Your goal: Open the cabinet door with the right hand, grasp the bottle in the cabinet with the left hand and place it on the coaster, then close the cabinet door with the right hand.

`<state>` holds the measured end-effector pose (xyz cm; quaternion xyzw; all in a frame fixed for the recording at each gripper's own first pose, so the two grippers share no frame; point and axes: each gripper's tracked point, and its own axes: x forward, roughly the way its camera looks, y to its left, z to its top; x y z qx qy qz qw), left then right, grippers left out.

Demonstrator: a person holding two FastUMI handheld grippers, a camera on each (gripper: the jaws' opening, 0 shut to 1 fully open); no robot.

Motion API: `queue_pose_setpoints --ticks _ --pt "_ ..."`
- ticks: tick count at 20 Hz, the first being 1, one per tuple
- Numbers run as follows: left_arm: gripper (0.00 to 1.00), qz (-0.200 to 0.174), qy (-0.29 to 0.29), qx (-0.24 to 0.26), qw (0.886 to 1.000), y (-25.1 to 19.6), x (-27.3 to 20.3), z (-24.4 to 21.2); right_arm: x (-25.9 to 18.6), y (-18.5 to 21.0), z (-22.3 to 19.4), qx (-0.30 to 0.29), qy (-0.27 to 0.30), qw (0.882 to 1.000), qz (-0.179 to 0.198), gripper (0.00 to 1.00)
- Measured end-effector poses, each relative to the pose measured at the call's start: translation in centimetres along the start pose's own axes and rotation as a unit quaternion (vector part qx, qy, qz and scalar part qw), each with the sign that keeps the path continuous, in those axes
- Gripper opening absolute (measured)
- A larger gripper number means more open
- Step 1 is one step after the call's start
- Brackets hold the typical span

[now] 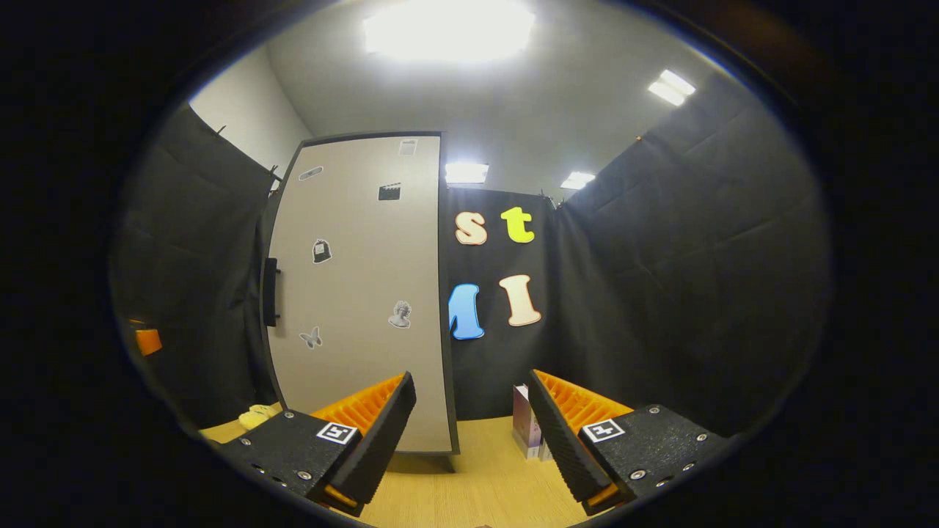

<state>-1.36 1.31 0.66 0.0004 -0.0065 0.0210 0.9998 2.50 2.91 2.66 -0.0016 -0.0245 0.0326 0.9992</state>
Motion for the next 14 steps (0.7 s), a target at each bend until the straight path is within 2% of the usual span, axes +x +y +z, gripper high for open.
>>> queue_pose_setpoints --ticks 4,5,6,10,11,12,14 --pt "0.82 0.016 -0.003 0.006 1.0 1.6 -1.2 0.2 1.5 2.6 1.2 0.007 -0.009 1.0 0.025 0.95" --pt "0.85 0.022 -0.003 0.008 1.0 2.1 -1.5 0.2 2.0 3.4 1.5 0.009 -0.011 0.999 0.033 0.95" --pt "0.82 0.026 -0.003 0.01 1.0 2.5 -1.8 0.2 2.3 4.2 1.8 0.012 -0.014 0.999 0.04 0.95" --pt "0.82 0.05 -0.001 0.02 0.999 4.8 -3.1 0.4 4.1 7.9 2.6 0.021 -0.021 0.997 0.068 0.95" --pt "0.78 0.055 -0.002 0.022 0.998 5.3 -3.6 0.5 4.5 8.8 2.9 0.025 -0.022 0.997 0.073 0.95" --pt "0.82 0.06 -0.002 0.024 0.998 5.9 -3.9 0.6 5.0 9.7 3.0 0.03 -0.023 0.996 0.079 0.95" --pt "0.82 0.072 -0.001 0.024 0.997 6.7 -4.2 0.5 5.9 11.6 3.4 0.037 -0.025 0.995 0.091 0.95"
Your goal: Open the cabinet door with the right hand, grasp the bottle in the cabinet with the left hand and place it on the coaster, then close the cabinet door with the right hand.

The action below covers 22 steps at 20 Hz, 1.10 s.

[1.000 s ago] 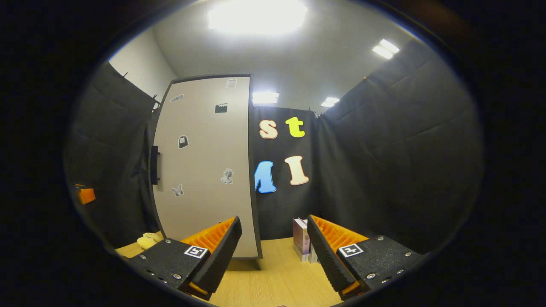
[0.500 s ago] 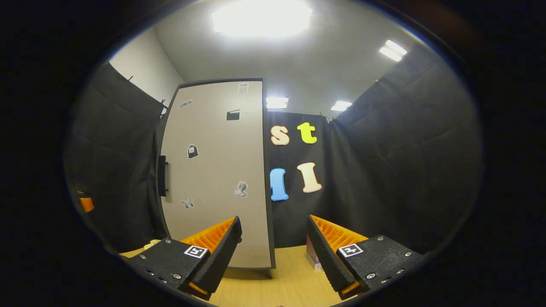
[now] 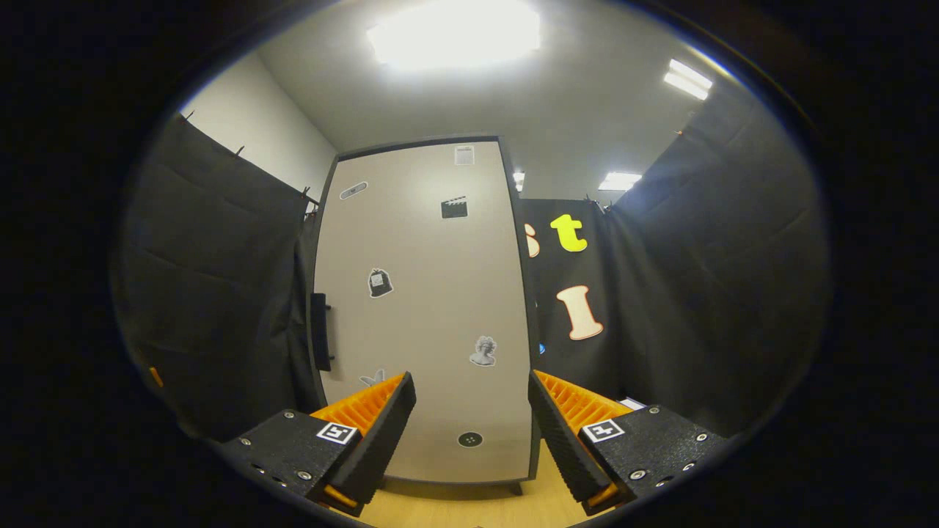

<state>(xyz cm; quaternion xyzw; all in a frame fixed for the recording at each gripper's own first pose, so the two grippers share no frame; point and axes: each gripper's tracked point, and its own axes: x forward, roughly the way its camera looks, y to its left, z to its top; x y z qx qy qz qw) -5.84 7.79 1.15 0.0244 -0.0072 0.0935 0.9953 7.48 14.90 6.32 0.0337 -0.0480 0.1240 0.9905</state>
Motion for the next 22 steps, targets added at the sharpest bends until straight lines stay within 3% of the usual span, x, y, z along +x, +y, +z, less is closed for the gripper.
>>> queue_pose_setpoints --ticks 1,2,3,11,12,16,17,22 --pt "0.78 0.007 0.0 0.0 1.0 0.8 -0.3 0.0 0.6 0.7 0.2 0.002 0.0 1.0 0.005 0.95" --pt "0.86 0.013 0.0 0.0 1.0 1.6 -0.6 0.0 1.3 1.5 0.3 0.004 0.001 1.0 0.01 0.95" --pt "0.82 0.019 0.001 0.002 1.0 2.4 -1.0 -0.1 1.9 2.2 0.4 0.006 0.002 1.0 0.014 0.95" --pt "0.82 0.066 0.009 0.004 0.998 7.2 -2.9 -0.7 5.9 7.6 0.7 0.014 0.006 0.999 0.047 0.95" --pt "0.85 0.07 0.01 0.003 0.997 7.3 -2.8 -0.8 6.5 8.5 0.7 0.014 0.008 0.998 0.055 0.95" --pt "0.82 0.086 0.014 -0.001 0.996 7.9 -2.2 -1.5 8.7 12.2 0.5 0.009 0.011 0.997 0.078 0.95" --pt "0.86 0.089 0.016 -0.002 0.996 8.2 -2.3 -1.7 9.3 13.1 0.4 0.007 0.014 0.996 0.083 0.95" --pt "0.82 0.107 0.018 -0.004 0.994 11.0 -4.2 -2.0 11.8 16.5 -0.6 0.0 0.026 0.995 0.096 0.95"
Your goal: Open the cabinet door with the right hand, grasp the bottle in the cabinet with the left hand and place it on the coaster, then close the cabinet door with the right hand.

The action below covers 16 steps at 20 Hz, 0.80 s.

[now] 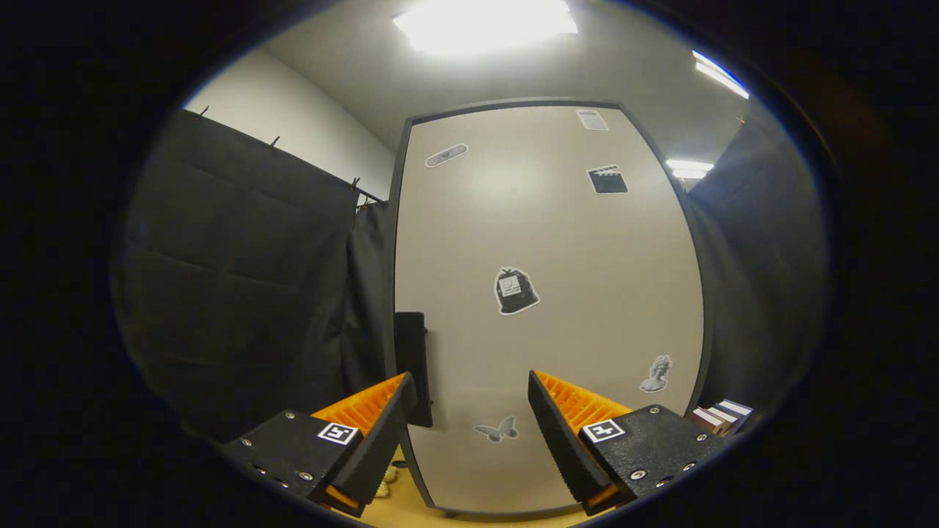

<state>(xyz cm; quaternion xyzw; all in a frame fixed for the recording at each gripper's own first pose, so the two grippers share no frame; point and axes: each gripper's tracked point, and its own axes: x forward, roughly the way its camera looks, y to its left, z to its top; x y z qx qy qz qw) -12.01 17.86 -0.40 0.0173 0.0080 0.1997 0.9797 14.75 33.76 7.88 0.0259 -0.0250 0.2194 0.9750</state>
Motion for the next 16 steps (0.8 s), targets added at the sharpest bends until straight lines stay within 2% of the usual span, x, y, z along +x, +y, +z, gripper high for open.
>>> queue_pose_setpoints --ticks 4,8,12,14,16 --pt "0.82 0.015 0.002 -0.002 1.0 1.4 -0.2 -0.5 2.4 2.0 -0.4 0.009 0.015 1.0 0.007 0.94" --pt "0.82 0.029 0.006 -0.004 1.0 3.0 -0.3 -1.0 4.5 3.9 -1.3 0.021 0.043 0.999 0.021 0.89" --pt "0.82 0.038 0.012 -0.014 0.999 4.3 -0.2 -1.7 6.5 5.0 -2.8 0.023 0.072 0.997 0.02 0.76" --pt "0.82 0.04 0.014 -0.018 0.999 4.5 0.0 -1.9 7.2 5.4 -3.4 0.025 0.085 0.996 0.021 0.65" --pt "0.86 0.041 0.016 -0.022 0.999 5.0 0.1 -2.1 7.5 4.9 -3.8 0.018 0.09 0.996 0.001 0.52"
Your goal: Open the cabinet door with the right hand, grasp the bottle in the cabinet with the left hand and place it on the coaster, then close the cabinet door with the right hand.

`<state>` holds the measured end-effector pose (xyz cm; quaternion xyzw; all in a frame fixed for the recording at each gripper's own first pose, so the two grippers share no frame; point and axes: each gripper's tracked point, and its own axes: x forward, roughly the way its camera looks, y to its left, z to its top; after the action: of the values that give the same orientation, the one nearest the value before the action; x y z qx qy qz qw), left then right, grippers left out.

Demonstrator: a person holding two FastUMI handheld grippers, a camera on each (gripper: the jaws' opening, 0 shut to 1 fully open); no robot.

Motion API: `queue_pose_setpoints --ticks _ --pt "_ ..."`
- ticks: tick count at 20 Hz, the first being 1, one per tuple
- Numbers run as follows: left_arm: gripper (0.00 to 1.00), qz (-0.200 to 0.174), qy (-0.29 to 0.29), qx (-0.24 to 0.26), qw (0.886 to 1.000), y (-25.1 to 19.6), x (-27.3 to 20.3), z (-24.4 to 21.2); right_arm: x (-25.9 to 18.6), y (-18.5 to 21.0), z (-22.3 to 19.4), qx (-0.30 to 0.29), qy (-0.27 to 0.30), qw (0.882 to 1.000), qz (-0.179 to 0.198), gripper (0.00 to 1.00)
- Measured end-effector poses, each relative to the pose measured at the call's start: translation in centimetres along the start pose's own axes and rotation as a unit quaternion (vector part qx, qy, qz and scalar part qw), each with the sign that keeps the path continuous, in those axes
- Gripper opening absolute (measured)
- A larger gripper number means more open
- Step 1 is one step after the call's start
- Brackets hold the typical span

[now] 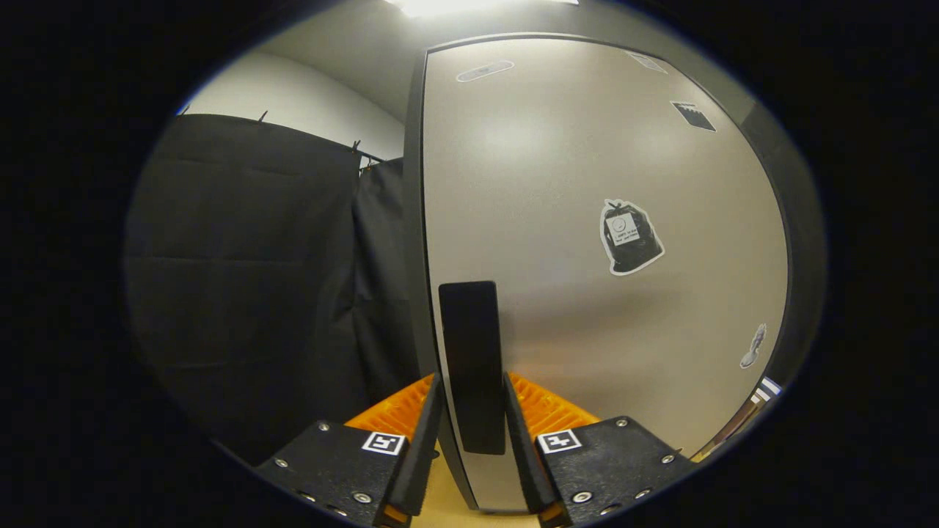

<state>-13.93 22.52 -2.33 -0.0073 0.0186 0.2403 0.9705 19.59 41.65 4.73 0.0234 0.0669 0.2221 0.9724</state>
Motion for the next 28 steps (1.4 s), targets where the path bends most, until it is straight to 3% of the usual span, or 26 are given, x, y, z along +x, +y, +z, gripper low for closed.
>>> queue_pose_setpoints --ticks 1,4,6,14,18,28 --pt "0.86 0.0 0.0 -0.002 1.0 0.1 -0.1 -0.1 0.1 0.1 0.3 -0.001 -0.007 1.0 -0.005 0.42" --pt "0.82 -0.006 -0.001 -0.003 1.0 -0.4 0.1 -0.1 0.0 0.0 0.0 -0.013 -0.008 1.0 -0.017 0.27" --pt "0.86 -0.012 -0.002 -0.004 1.0 -1.0 0.3 0.0 -0.2 0.0 0.0 -0.014 0.0 1.0 -0.014 0.23" --pt "0.78 -0.054 -0.01 -0.001 0.998 -5.1 0.7 0.7 -3.0 0.5 0.3 -0.007 -0.004 0.999 0.035 0.23" --pt "0.82 -0.081 -0.011 0.001 0.997 -7.6 0.5 1.0 -3.9 0.4 0.3 -0.005 -0.003 0.998 0.056 0.23" --pt "0.78 -0.136 -0.011 -0.002 0.991 -13.5 0.6 1.2 -5.2 -0.5 0.1 -0.001 0.005 0.996 0.093 0.23"
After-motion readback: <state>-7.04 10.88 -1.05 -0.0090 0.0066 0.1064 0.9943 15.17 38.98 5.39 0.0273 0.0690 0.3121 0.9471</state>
